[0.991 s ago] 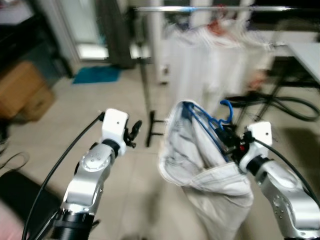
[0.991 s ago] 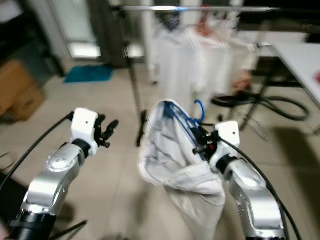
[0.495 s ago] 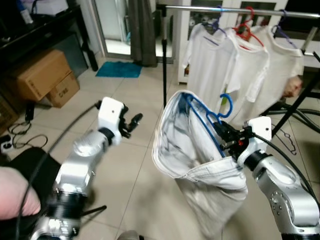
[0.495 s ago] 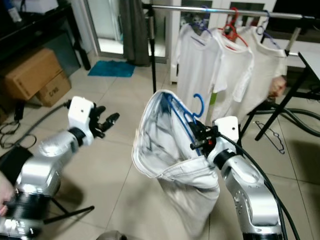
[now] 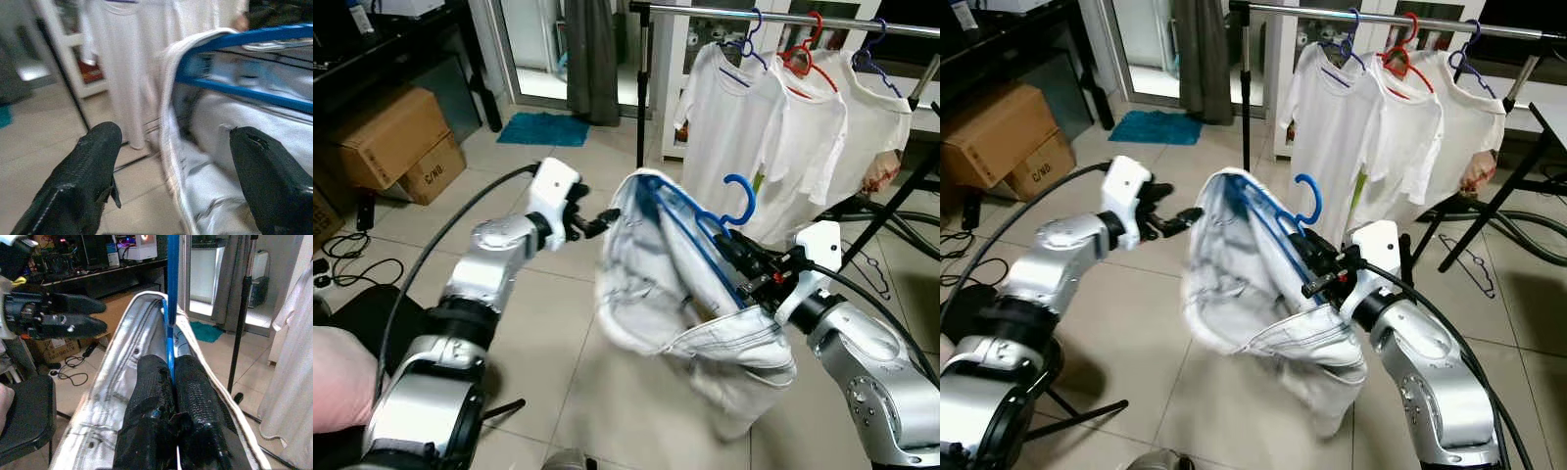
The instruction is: Hang hanger
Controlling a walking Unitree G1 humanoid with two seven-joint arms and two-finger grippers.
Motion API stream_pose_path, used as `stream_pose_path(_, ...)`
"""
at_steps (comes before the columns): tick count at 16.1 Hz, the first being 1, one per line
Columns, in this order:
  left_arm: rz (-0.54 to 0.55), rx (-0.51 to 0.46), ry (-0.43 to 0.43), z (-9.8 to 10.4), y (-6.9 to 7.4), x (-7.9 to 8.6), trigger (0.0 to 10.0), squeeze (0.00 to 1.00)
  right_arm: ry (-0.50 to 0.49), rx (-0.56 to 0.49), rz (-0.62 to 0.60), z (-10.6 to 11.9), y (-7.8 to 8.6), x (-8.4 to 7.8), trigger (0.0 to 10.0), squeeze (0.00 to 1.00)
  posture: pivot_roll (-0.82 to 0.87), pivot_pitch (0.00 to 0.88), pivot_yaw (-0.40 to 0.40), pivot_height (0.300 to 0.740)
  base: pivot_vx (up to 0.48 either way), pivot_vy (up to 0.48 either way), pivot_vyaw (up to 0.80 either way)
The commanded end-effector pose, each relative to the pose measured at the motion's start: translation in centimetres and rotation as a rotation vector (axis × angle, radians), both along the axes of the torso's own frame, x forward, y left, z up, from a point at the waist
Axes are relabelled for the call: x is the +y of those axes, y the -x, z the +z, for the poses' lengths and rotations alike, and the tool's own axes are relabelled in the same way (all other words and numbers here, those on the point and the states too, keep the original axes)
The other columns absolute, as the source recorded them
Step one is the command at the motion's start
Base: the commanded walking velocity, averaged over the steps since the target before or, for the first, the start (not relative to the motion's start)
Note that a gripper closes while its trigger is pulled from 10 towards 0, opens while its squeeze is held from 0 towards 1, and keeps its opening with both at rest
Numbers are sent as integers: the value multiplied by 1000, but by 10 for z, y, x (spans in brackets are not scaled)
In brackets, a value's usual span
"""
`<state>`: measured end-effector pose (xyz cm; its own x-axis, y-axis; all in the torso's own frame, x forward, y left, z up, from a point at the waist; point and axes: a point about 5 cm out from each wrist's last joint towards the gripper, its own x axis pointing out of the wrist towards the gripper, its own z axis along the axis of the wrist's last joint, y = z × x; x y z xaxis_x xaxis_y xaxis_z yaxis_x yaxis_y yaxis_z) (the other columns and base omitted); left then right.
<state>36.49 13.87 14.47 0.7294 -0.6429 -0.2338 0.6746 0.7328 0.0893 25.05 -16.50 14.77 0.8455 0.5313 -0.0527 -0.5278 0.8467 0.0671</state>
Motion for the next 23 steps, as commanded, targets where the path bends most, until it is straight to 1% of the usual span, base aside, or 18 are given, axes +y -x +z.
stream_pose_path(1,-67,-12,-37,3,-5,-9,10000,0,-16,-59,55,14,4,5,10000,0,-28,0,36,740,0,0,0)
stream_pose_path(3,-85,-16,-69,3,-9,-13,10000,0,-21,-61,74,15,6,6,10000,0,-30,0,36,740,0,0,0)
stream_pose_path(4,-87,-24,-102,4,-12,-14,10000,0,-31,-64,92,17,8,8,10000,0,-36,0,40,740,0,0,0)
stream_pose_path(7,-83,-27,-121,6,-19,-17,10000,0,-49,-65,112,20,12,8,10000,0,-47,0,44,740,0,0,0)
stream_pose_path(8,-92,-32,-121,7,-20,-18,1686,0,-51,-65,111,20,12,7,10000,0,-48,0,46,740,0,0,0)
stream_pose_path(9,-96,-35,-120,8,-20,-19,1686,0,-51,-65,110,21,12,7,10000,0,-48,0,46,740,0,0,0)
stream_pose_path(10,-98,-47,-121,10,-21,-21,0,0,-50,-64,107,20,13,6,10000,0,-48,0,47,740,0,0,0)
stream_pose_path(13,-114,-70,-110,11,-21,-26,0,0,-43,-54,94,18,11,5,10000,0,-46,0,46,740,0,0,0)
stream_pose_path(15,-152,-75,-140,8,-19,-26,0,0,-38,-46,82,17,10,4,10000,0,-45,0,45,740,0,0,0)
stream_pose_path(16,-161,-75,-158,6,-18,-24,0,0,-36,-42,78,17,10,3,10000,0,-44,0,45,740,0,0,0)
stream_pose_path(17,-156,-81,-193,5,-18,-20,0,0,-34,-41,77,17,9,3,10000,0,-43,0,42,740,0,0,0)
stream_pose_path(20,-152,-99,-233,8,-18,-9,0,0,-32,-37,79,17,9,3,10000,0,-38,0,37,740,0,0,0)
stream_pose_path(23,-202,-101,-237,12,-17,-5,0,0,-26,-33,78,16,8,3,10000,0,-39,0,38,740,0,0,0)
